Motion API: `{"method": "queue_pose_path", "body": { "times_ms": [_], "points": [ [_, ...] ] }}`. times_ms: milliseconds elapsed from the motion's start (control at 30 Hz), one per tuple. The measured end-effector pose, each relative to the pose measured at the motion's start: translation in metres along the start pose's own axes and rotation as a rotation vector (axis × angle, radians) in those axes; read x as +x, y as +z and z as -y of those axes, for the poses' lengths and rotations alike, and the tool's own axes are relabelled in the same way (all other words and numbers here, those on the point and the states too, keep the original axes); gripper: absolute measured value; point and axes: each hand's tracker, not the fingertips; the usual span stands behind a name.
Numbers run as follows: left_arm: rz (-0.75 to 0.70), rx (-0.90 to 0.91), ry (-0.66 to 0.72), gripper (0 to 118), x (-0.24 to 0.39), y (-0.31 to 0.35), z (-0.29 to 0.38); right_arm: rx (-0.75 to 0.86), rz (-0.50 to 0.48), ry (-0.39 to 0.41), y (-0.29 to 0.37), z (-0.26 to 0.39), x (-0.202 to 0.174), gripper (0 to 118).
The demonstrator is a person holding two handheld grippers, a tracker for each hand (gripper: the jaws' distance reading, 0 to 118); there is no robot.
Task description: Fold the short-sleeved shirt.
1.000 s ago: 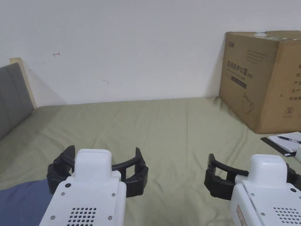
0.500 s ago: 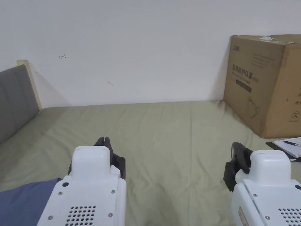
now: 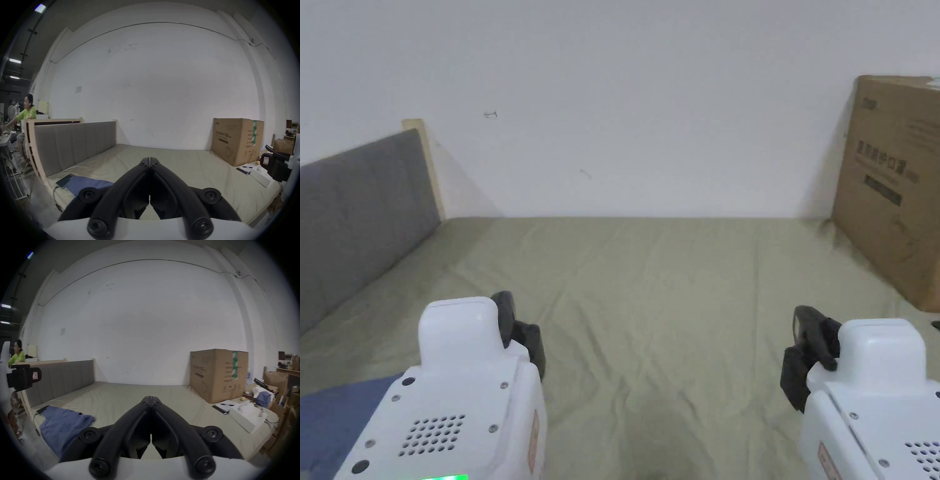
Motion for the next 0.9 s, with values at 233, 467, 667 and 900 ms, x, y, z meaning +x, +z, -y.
{"method": "queue_pose_path", "body": {
  "times_ms": [233,467,667,900],
  "points": [
    [-0.216,0.001,0.001,0,-0.073,0.022,-0.010,-0.039,-0.280,-0.002,-0.032,0.003,-0.075,0],
    [-0.368,-0.033,-0.009,0,-0.124,0.043,-0.012,-0.088,-0.486,0.002,-0.047,0.011,-0.147,0],
    [-0.413,-0.078,-0.001,0,-0.141,0.035,0.001,-0.126,-0.545,0.027,-0.058,0.021,-0.171,0],
    [-0.312,-0.298,0.040,0,-0.151,-0.029,0.047,-0.199,-0.515,0.040,-0.080,0.038,-0.164,0]
  ]
}}
